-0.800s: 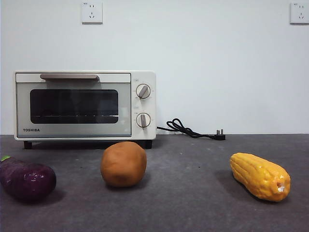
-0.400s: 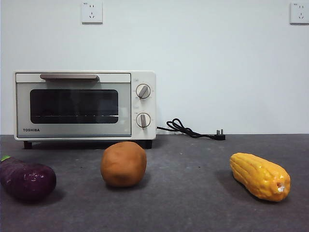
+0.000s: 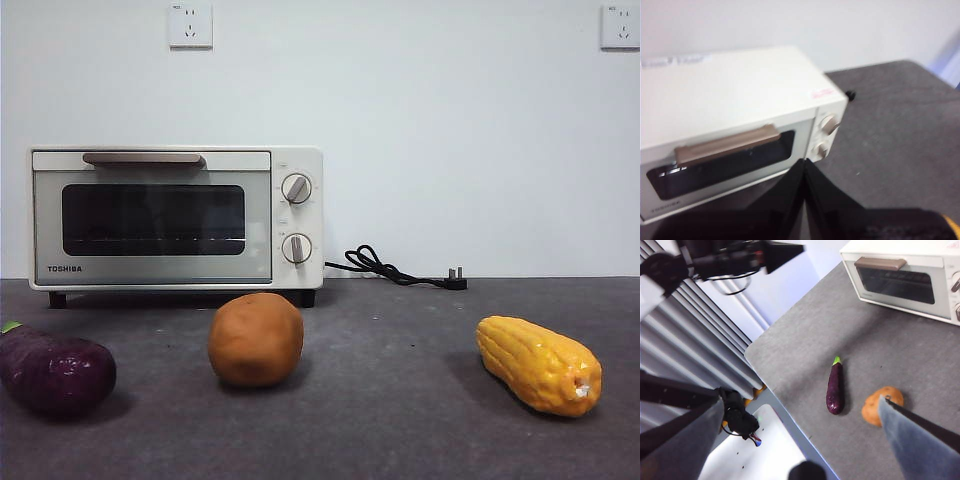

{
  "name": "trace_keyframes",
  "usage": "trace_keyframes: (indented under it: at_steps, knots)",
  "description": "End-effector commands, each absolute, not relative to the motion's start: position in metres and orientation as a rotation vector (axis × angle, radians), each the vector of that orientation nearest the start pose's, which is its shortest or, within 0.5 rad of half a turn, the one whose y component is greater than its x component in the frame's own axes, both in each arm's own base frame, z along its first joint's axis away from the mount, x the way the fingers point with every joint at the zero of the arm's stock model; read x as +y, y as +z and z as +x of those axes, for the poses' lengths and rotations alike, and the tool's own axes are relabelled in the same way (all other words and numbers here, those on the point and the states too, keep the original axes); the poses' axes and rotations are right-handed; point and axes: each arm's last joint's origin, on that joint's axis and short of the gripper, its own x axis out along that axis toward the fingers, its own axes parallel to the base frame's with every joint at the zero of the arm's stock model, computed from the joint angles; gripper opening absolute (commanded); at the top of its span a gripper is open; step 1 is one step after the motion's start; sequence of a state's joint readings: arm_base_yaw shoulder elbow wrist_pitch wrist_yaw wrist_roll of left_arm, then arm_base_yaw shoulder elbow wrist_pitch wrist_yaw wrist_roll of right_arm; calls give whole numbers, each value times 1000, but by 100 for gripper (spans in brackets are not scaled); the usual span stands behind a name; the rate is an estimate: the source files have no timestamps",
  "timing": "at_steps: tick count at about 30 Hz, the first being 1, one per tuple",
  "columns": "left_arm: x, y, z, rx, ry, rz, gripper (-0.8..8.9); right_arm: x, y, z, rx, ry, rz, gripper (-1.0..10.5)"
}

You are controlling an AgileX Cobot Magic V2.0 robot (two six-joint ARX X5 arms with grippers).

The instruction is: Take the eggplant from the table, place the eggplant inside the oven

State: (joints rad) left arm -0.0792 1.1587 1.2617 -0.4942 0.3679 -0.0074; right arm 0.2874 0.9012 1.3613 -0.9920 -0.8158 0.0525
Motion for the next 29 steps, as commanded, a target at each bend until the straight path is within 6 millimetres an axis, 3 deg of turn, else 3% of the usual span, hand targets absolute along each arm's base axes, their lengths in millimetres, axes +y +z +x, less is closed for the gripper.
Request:
trace_keyframes:
  at_steps: [1, 14, 29]
  knots:
    - [-29, 384, 261, 413, -432, -48, -6, 56, 429, 112, 568, 1072, 183, 572]
    - [1, 339, 343, 479, -287, -54, -6, 56, 427, 110, 586, 1080, 167, 568]
    - [2, 308, 384, 531, -285, -64, -6, 57, 424, 116, 613, 1066, 170, 567]
